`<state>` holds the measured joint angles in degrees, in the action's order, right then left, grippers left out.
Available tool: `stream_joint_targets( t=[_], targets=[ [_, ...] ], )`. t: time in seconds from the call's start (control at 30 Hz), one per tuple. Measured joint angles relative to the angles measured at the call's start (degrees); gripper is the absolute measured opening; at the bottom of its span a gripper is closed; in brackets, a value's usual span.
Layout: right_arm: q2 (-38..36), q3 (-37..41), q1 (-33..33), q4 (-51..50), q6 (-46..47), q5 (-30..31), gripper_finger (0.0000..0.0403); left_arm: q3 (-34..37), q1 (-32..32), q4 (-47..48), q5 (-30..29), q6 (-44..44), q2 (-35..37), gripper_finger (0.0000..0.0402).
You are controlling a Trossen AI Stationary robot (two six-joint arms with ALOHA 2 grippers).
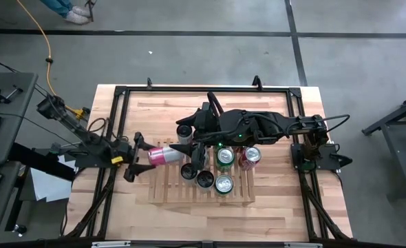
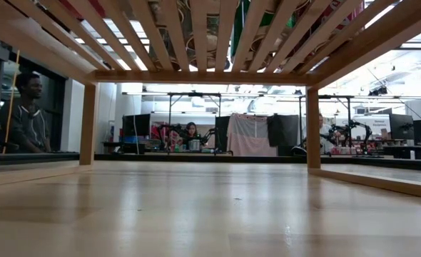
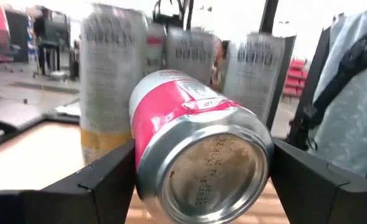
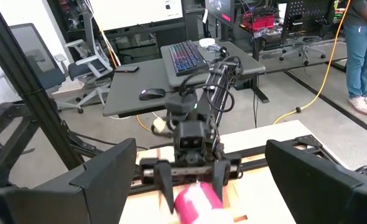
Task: Place canned beverage on shelf
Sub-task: Put the pink-white soda can on the shelf
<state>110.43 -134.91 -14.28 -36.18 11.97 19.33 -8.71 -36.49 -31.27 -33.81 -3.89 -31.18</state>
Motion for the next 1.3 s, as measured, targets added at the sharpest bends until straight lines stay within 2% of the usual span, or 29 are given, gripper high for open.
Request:
stream_joint_targets(
  t=[0.33, 0.47, 0.6, 0.87, 1.07, 1.3],
  targets=[
    [0.0, 0.0, 0.0, 3.8, 0.0, 0.0, 0.034, -1.0, 0.0, -6.0, -0.2, 5.1, 11.5, 0.0298],
    [0.0, 0.0, 0.1, 4.8, 1.7, 0.0, 0.034, -4.3, 0.0, -5.9, 3.3, 6.5, 12.9, 0.0298],
    [0.3, 0.0, 0.8, 4.7, 1.8, -0.4, 0.034, -9.0, 0.0, -5.1, 6.3, 9.6, 11.7, 0.0298],
    [0.3, 0.0, 3.3, 1.8, -1.5, -7.2, 0.034, -17.7, 0.0, 2.5, 7.4, 14.2, 4.9, 0.0298],
    [0.3, 0.0, 3.0, 0.5, -10.6, -8.6, 0.034, -20.9, 0.0, 4.3, 7.0, 14.7, 0.5, 0.0298],
    [1.1, 0.0, 3.1, -1.2, -11.0, -9.2, 0.034, -22.5, 0.0, 4.4, 6.1, 14.7, -2.6, 0.0298]
  ],
)
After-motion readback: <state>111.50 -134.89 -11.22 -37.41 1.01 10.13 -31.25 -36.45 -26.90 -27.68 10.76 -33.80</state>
